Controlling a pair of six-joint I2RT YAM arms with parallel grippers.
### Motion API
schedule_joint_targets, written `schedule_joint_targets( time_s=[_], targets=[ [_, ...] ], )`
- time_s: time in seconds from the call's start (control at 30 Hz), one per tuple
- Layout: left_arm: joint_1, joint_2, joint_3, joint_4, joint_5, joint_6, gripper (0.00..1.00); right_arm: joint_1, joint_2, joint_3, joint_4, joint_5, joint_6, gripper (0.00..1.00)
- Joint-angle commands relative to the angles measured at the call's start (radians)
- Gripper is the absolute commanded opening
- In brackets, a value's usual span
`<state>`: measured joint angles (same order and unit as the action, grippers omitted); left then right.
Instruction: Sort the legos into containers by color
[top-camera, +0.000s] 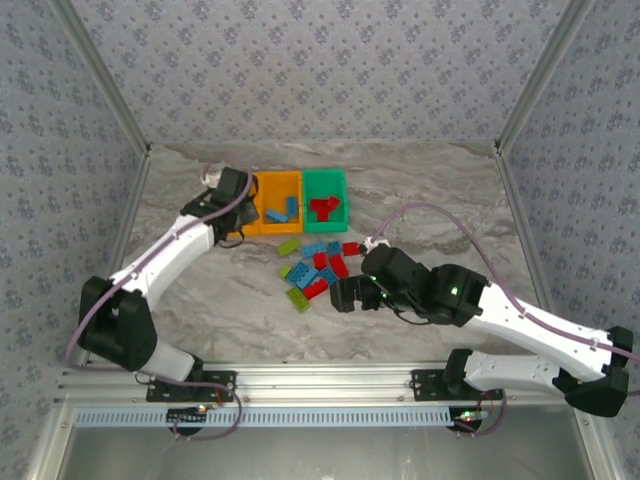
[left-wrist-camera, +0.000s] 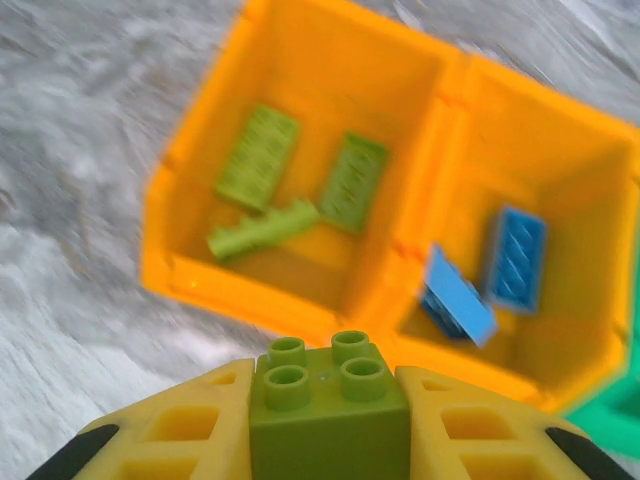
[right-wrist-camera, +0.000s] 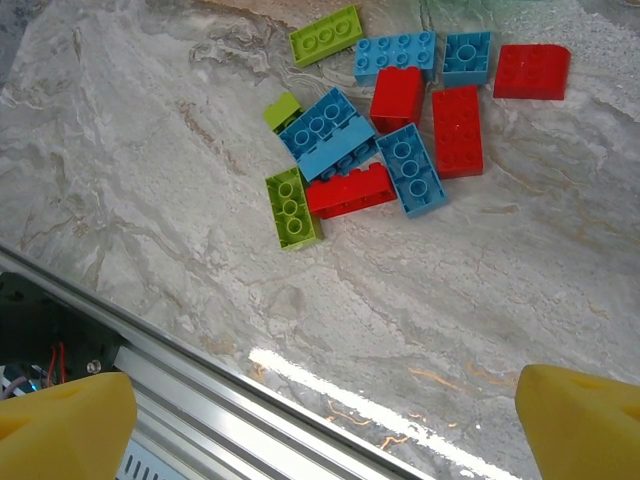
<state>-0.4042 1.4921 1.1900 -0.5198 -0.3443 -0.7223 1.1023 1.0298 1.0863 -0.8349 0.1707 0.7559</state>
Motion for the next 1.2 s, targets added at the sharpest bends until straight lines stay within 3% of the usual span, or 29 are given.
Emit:
schedule_joint_targets(
  time_s=[0.0, 0.17, 0.3, 0.5, 0.67, 0.83, 0.93, 1.07, 1.17],
  targets=[
    [0.068, 0.123, 0.096, 0.030, 0.028, 0.073, 0.30, -0.007, 0.032, 0.051, -0.011, 0.039, -0.017, 1.00],
    [0.136, 0.293, 0.245, 0.044, 0.083, 0.083, 0.36, -0.028, 0.064, 0.086, -0.031, 0.046, -0.020, 1.00],
    [0.155, 0.358, 0.350, 0.027, 0.098, 0.115, 0.52, -0.044, 0.072, 0.084, -0.035, 0.045, -0.016, 1.00],
    [0.118, 0.238, 0.350, -0.024, 0.081, 0.178, 0.55, -0.089, 0.074, 0.048, 0.001, 0.042, -0.015, 1.00],
    [-0.078, -0.040, 0.212, -0.035, 0.025, 0.400, 0.54, -0.171, 0.123, 0.000, 0.126, -0.046, -0.061, 1.00],
    [-0.416, -0.305, 0.036, -0.075, 0.032, 0.814, 0.56, -0.296, 0.241, -0.026, 0.185, -0.088, -0.104, 1.00],
    [-0.579, -0.416, -0.047, -0.133, 0.055, 0.966, 0.58, -0.377, 0.338, -0.021, 0.213, -0.082, -0.144, 1.00],
    [-0.611, -0.548, -0.186, -0.118, 0.205, 1.153, 0.61, -0.447, 0.486, 0.011, 0.286, -0.083, -0.240, 0.97],
    [-0.625, -0.635, -0.279, -0.043, 0.266, 1.260, 0.73, -0.477, 0.615, 0.084, 0.278, -0.083, -0.302, 0.87]
  ],
)
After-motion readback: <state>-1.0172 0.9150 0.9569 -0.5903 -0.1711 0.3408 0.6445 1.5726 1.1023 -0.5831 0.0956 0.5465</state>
